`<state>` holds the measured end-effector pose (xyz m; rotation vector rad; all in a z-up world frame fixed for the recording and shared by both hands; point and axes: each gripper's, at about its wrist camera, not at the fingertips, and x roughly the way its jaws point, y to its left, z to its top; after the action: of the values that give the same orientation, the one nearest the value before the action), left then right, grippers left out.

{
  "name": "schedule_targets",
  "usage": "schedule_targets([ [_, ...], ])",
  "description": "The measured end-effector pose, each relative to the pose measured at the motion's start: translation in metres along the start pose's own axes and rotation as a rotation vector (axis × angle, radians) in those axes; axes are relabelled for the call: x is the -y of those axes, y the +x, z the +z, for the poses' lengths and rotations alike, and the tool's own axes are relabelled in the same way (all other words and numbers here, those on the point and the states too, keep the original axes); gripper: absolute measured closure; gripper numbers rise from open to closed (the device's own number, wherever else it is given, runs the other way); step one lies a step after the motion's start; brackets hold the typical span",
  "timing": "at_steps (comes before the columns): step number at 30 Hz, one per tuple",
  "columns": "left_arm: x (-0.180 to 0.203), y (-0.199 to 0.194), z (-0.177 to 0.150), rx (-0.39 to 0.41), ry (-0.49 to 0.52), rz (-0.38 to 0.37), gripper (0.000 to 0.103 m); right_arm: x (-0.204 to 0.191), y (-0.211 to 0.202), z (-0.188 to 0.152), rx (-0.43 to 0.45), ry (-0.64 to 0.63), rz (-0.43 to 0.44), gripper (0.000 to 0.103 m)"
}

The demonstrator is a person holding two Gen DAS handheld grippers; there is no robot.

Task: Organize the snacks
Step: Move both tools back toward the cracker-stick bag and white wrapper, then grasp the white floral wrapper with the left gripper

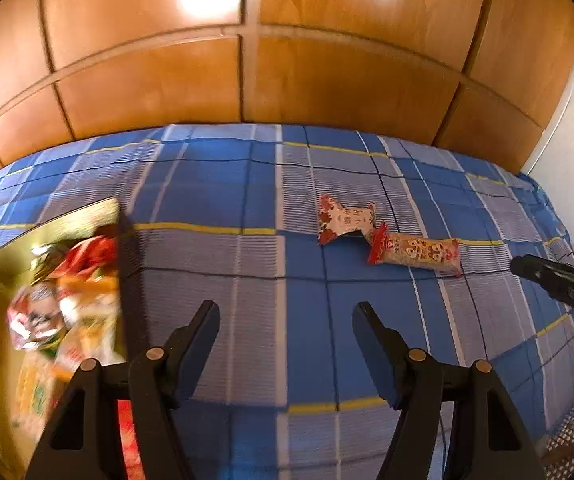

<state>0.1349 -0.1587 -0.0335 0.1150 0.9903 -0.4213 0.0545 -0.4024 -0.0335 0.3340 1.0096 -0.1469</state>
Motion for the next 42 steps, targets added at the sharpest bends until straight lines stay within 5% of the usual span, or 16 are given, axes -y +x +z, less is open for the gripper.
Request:
schedule_targets([
  [4, 0.014, 0.021, 0.014, -0.020, 0.003, -0.028, 0.035, -0.002, -0.001, 0.001, 0.001, -0.007, 0.013, 0.066],
  [14, 0.067, 0.085, 0.047, -0.006, 0.518, 0.095, 0.034, -0.007, 0.000, 0.001, -0.013, -0.021, 0.041, 0.065],
  [23, 0.077, 0.119, 0.063, -0.036, 0.681, -0.017, 0.037, -0.004, -0.002, 0.003, -0.012, 0.002, 0.060, 0.065],
  [29, 0.072, 0.127, 0.069, -0.116, 0.543, -0.106, 0.067, -0.006, -0.003, 0.002, -0.008, -0.009, 0.049, 0.065],
  [30, 0.070, 0.125, 0.069, -0.115, 0.521, -0.110, 0.079, -0.007, -0.003, 0.002, -0.006, -0.015, 0.046, 0.065],
  [36, 0.059, 0.093, 0.045, -0.102, 0.370, -0.132, 0.080, -0.011, 0.000, 0.000, -0.012, -0.048, 0.029, 0.065],
  [42, 0.054, 0.037, -0.012, -0.086, 0.300, -0.190, 0.080, -0.023, 0.009, -0.008, -0.054, -0.109, 0.063, 0.065],
])
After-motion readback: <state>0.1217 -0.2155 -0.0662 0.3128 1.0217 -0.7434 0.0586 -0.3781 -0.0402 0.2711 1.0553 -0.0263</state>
